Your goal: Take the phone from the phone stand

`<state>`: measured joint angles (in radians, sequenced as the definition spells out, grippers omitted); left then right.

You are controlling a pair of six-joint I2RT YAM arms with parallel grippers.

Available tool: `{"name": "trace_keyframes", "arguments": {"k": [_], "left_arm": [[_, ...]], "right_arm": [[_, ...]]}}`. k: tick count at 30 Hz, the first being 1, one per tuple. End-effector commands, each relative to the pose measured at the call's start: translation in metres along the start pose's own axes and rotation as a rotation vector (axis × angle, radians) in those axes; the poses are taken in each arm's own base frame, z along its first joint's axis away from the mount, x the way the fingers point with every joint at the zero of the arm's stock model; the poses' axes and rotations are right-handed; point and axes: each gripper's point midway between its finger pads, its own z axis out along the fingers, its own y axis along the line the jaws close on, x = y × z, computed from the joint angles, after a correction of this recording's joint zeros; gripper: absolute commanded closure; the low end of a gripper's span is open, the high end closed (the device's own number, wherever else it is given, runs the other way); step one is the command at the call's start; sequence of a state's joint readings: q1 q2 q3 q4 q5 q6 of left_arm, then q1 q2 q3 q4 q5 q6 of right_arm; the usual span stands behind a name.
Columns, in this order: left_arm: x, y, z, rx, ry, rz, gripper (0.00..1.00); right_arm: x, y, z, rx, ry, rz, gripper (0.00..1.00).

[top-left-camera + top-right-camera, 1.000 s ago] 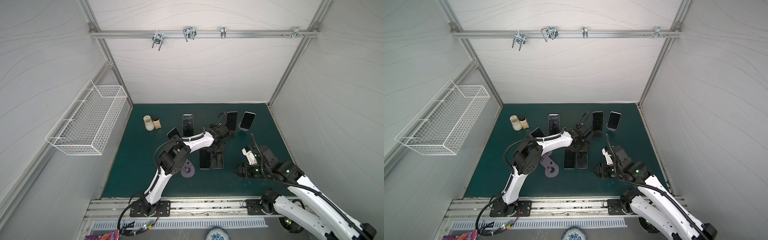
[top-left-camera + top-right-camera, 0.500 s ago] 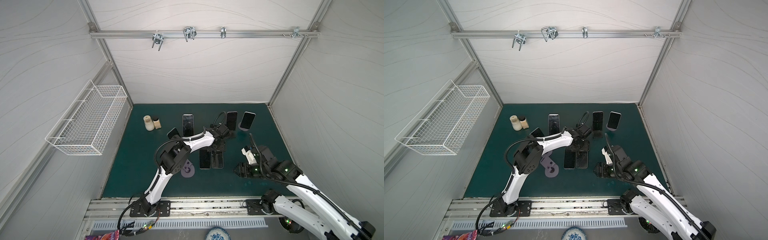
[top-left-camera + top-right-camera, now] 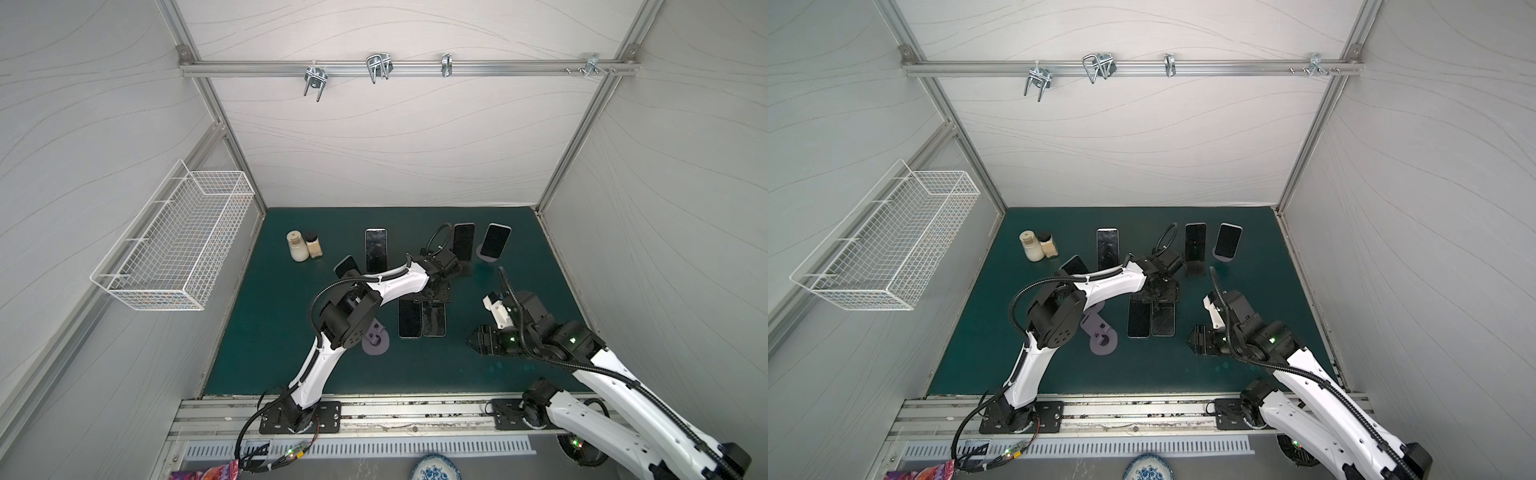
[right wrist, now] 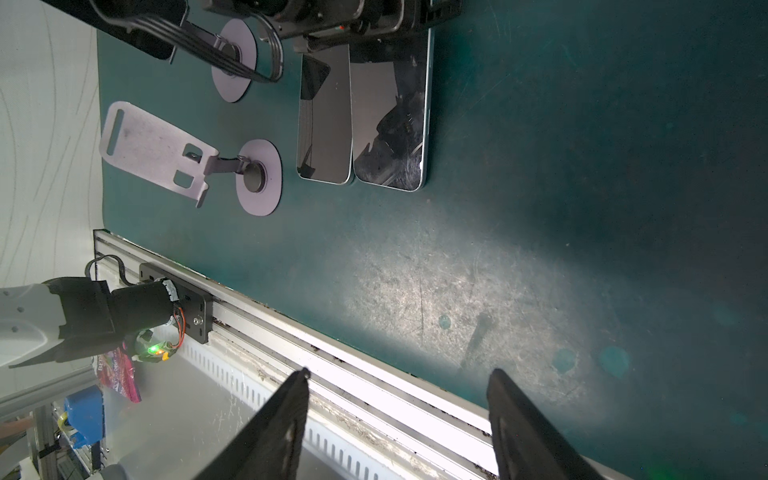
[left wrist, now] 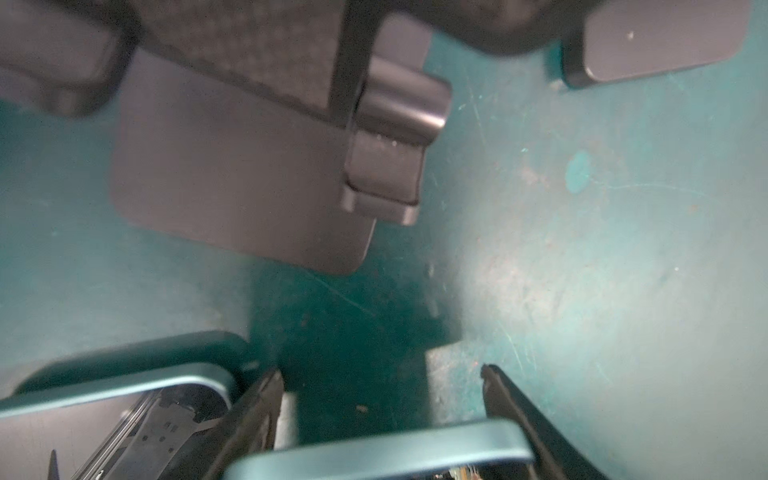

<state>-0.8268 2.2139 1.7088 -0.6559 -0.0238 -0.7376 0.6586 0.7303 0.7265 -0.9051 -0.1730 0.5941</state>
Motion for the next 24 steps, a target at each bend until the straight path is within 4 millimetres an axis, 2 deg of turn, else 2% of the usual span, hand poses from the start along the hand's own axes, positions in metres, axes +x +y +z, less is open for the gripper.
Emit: {"name": "trace_keyframes", "arguments": {"k": [1,10,24], "left_arm": [[-0.003,0.011,0.007,-0.057,-0.005,-0.008,0.25],[-0.002,0.013,0.005,-0.054,-0.011,-0.011,0.19],[-0.006,0.013,-0.012,-0.061,-0.056,-0.023,0.22]], "right_arm": [[-0.004,0.002,-0.003,-0.01,-0.022,-0.011,0.31],[-0.004,0.002,-0.003,-0.008,-0.022,-0.009,0.31],[-0.004,0.001,-0.004,-0.007,-0.028,-0.006,0.31]]}}
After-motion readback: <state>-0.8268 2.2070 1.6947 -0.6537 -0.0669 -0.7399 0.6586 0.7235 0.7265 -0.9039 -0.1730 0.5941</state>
